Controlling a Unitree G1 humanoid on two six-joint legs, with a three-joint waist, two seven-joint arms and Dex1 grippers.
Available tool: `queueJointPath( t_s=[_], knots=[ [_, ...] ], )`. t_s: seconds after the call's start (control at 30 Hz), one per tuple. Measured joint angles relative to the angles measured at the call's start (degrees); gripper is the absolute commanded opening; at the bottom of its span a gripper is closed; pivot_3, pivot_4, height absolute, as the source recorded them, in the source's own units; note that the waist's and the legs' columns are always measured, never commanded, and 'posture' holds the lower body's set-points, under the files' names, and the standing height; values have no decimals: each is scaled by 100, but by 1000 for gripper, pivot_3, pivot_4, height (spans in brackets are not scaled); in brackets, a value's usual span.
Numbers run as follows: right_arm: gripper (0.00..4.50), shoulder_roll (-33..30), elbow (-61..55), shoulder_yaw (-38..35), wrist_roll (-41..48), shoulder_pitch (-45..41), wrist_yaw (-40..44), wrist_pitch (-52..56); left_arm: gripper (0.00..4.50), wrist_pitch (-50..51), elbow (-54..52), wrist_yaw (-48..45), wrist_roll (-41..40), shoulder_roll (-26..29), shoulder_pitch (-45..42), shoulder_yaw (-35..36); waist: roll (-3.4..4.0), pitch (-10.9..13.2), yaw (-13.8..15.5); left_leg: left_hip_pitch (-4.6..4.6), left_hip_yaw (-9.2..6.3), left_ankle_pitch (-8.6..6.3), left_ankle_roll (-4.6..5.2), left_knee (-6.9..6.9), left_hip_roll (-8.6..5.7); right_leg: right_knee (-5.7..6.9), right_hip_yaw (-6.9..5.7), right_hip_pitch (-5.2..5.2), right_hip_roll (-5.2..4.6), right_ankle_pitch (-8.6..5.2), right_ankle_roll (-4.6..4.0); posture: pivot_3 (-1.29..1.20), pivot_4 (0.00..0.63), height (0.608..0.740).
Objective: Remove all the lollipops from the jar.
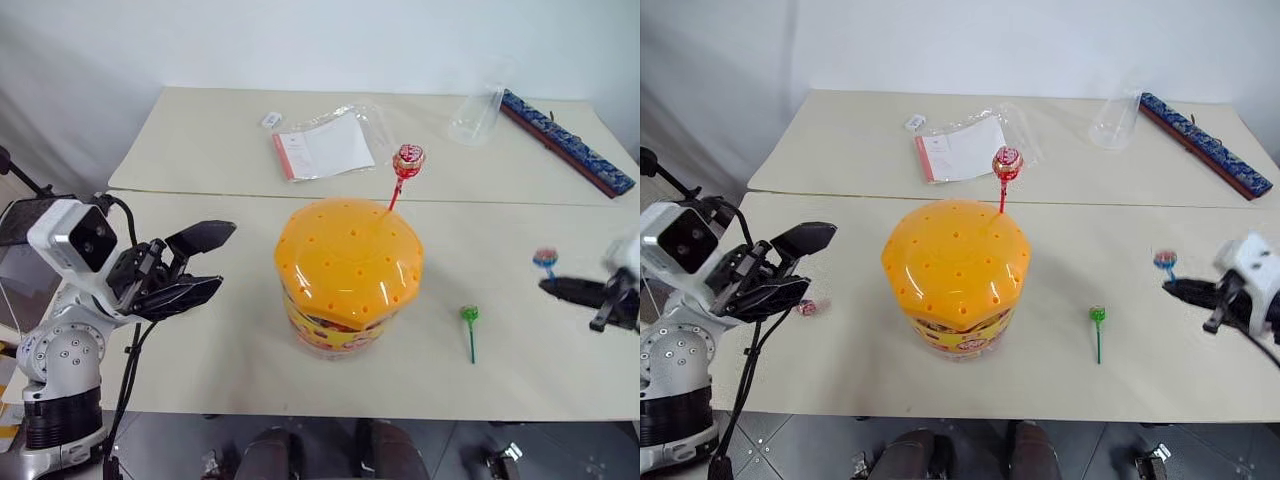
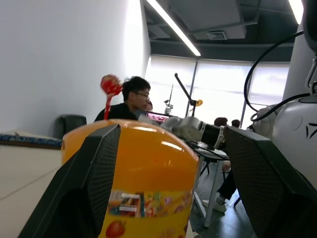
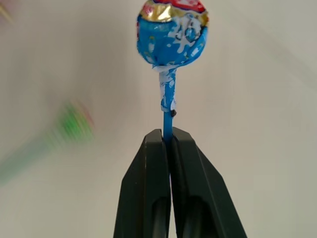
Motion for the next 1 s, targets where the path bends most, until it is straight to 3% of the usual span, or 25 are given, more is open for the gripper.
queueJointPath(
  t_s=[0.17, 0.33, 0.47, 0.57, 0.77, 1.0],
  knots=[
    [1400, 202, 783, 370, -543, -17, 64, -749, 3525, 14, 60, 16, -21, 94, 32, 12, 13, 6, -76, -1, -3, 3, -8, -3, 3, 3, -6, -2, 8, 0, 0, 0, 150, 740],
    [3055, 196, 763, 266, -200, -274, 671, -924, 3525, -11, 236, 94, -21, 91, 38, 30, 15, 6, -85, 1, -4, 4, -9, -1, 6, 3, -3, -1, 10, 0, 0, 0, 150, 740],
    [3055, 426, -289, -196, 1167, -947, 1202, -359, 3525, -69, 279, 182, -21, 51, 57, 134, 18, 7, -89, 2, -15, 3, -9, -1, 11, 9, 3, -1, 8, 0, 0, 0, 150, 740],
    [3055, 644, -1019, -276, 1893, -1546, 1088, 198, 3525, -97, 442, 225, -20, 19, 64, 169, 18, 7, -69, -3, -28, 2, -12, 0, 9, 10, 9, 0, 0, 0, 0, 0, 150, 740],
    [3055, 1355, -2222, 465, 3220, -3409, 152, 1691, 3525, -204, 506, 269, 56, -142, 11, 115, 18, 8, -63, -14, -48, -4, -23, -1, 10, 7, 11, -7, -19, 0, -1, 0, 150, 740],
    [3055, 1844, -2414, 1130, 3620, -3871, -103, 2546, 3525, -217, 550, 322, 88, -225, 12, 86, 17, 7, -70, -26, -49, -7, -20, -1, 0, 7, -22, -9, -4, 1, 1, 0, 150, 740]
  ],
)
